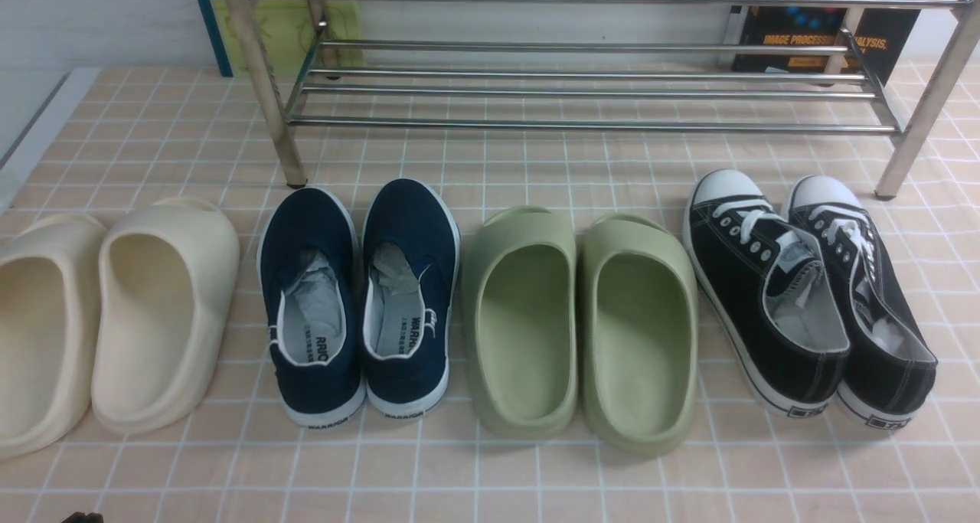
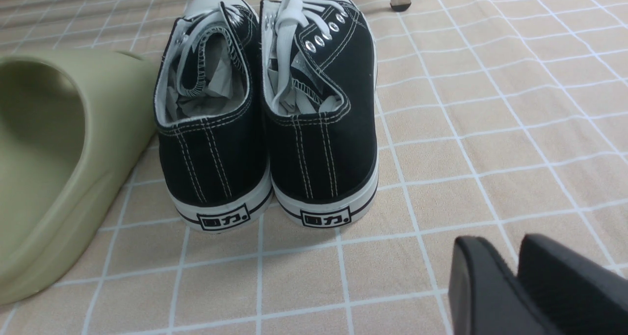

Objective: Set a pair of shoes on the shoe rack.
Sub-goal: Use the right arm to grab the shoe closest to it

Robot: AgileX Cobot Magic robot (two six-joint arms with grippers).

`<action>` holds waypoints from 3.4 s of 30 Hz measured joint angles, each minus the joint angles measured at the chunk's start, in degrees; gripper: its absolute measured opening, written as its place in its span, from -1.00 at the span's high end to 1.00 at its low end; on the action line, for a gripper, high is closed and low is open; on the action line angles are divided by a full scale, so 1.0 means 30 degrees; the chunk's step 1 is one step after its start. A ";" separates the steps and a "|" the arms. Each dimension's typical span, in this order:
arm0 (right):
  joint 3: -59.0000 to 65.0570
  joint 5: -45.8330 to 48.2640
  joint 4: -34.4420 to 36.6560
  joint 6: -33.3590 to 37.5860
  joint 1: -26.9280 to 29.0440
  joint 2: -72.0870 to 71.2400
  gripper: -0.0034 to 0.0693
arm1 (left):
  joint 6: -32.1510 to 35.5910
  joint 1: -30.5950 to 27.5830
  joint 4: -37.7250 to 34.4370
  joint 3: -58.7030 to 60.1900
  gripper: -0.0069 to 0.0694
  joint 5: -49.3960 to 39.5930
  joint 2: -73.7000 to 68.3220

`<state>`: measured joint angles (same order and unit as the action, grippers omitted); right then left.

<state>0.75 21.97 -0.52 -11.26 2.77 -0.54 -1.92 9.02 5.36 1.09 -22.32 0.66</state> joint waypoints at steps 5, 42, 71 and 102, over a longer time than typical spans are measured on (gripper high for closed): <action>0.0000 -0.0209 -0.0081 0.0000 0.0000 0.0000 0.52 | -0.0016 0.0000 0.0000 0.0000 0.64 0.0000 0.0000; -0.9519 -0.9196 -0.1816 -0.0345 0.0000 0.8305 0.66 | -0.0038 0.0000 0.0062 0.0000 0.55 0.0000 0.0000; -1.8256 0.8227 0.9550 1.3317 -0.3877 2.7499 0.57 | -0.0037 0.0000 0.0124 0.0000 0.48 0.0000 0.0000; -2.3289 0.7600 0.3651 0.7063 -0.5910 3.3481 0.91 | -0.0037 0.0000 0.0140 0.0000 0.46 0.0000 0.0000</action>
<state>-69.11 44.77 10.43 9.93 -14.96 99.90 -2.03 9.02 5.78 1.09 -22.32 0.66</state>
